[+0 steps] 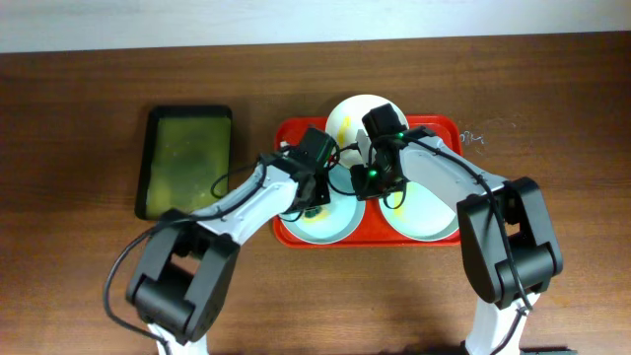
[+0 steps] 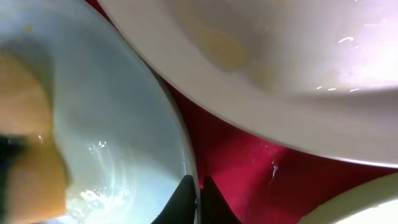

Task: Clean dirty plates on tray and stack at the side
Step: 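Scrub the light blue plate with the sponge in the left gripper, then lift the light blue plate with the right gripper and place it right of the tray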

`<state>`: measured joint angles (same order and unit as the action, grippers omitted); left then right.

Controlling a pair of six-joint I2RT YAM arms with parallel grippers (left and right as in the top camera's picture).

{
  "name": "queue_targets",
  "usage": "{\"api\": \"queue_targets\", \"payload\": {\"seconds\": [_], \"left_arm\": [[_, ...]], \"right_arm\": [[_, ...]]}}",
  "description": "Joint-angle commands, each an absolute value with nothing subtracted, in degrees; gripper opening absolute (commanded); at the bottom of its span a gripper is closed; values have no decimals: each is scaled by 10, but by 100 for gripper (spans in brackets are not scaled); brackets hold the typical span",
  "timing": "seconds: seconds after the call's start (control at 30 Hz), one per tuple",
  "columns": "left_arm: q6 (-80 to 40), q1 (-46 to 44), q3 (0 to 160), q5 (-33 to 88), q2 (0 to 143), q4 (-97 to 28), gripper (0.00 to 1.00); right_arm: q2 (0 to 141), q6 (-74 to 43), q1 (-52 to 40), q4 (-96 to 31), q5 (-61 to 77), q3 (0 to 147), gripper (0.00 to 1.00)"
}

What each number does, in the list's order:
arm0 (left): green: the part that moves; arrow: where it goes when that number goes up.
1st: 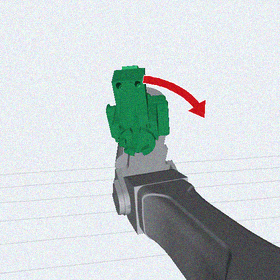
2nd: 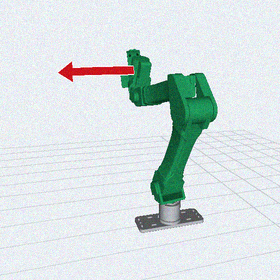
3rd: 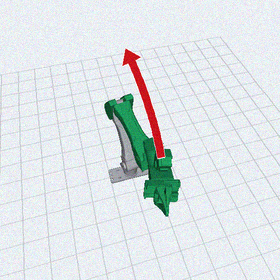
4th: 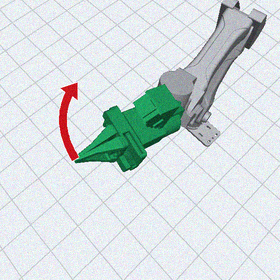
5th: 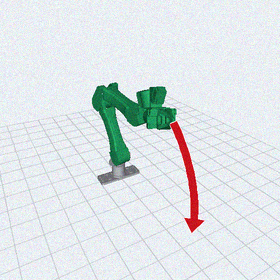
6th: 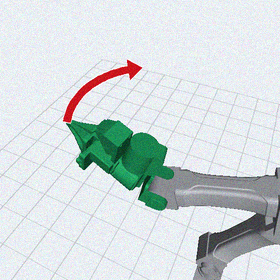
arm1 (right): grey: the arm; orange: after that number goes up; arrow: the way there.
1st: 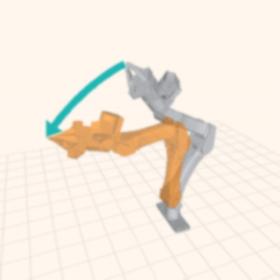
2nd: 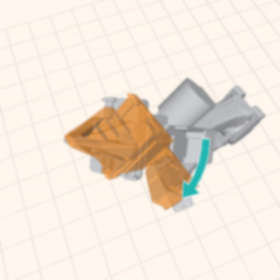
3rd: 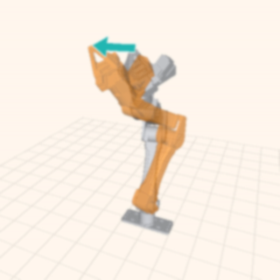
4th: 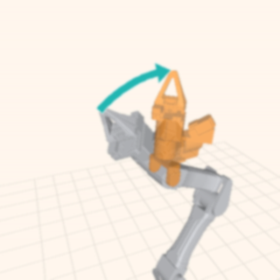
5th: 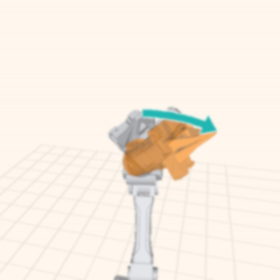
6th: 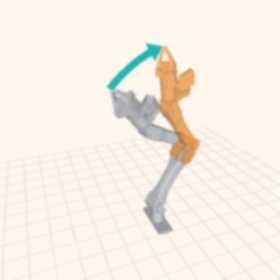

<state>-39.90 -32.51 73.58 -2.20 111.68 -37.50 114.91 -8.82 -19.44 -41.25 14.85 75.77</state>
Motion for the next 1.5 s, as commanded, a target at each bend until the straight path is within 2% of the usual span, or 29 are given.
{"api": "queue_targets", "payload": {"seconds": [0.0, 0.1, 0.2, 0.37, 0.47, 0.63, 0.83, 0.9, 1.0, 1.1, 1.17, 1.37, 1.47], "left_arm": [[-390, -325, 741, -142, 1132, -425, 0], [-390, -322, 759, -215, 1114, -475, 0], [-390, -318, 783, -211, 1076, -498, 0], [-390, -330, 773, -4, 1068, -425, 0], [-390, -354, 744, 36, 1091, -373, 0], [-390, -364, 739, -21, 1125, -401, 0], [-390, -360, 742, -215, 1124, -495, 0], [-390, -350, 755, -239, 1115, -524, 0], [-399, -330, 771, -222, 1081, -536, 0], [-399, -302, 781, -125, 1011, -532, 0], [-399, -280, 781, -112, 966, -541, 0], [-394, -170, 781, -118, 888, -634, 0], [-328, -103, 780, -118, 888, -668, 0]], "right_arm": [[1153, -88, -198, -411, 147, 754, 7], [1153, -88, -198, -411, 147, 754, 7], [1153, -88, -198, -411, 147, 754, 7], [1153, -88, -198, -410, 147, 754, 7], [1153, -88, -198, -411, 147, 754, 7], [1153, -88, -198, -411, 147, 754, 7], [1153, -88, -198, -410, 147, 754, 7], [1153, -88, -198, -408, 144, 754, 4], [1152, -93, -198, -406, 143, 757, 4], [1141, -92, -199, -439, 143, 791, 4], [1128, -93, -199, -461, 135, 820, 4], [1095, -93, -250, -634, -161, 980, 4], [1095, -92, -317, -732, -387, 1088, 4]]}}
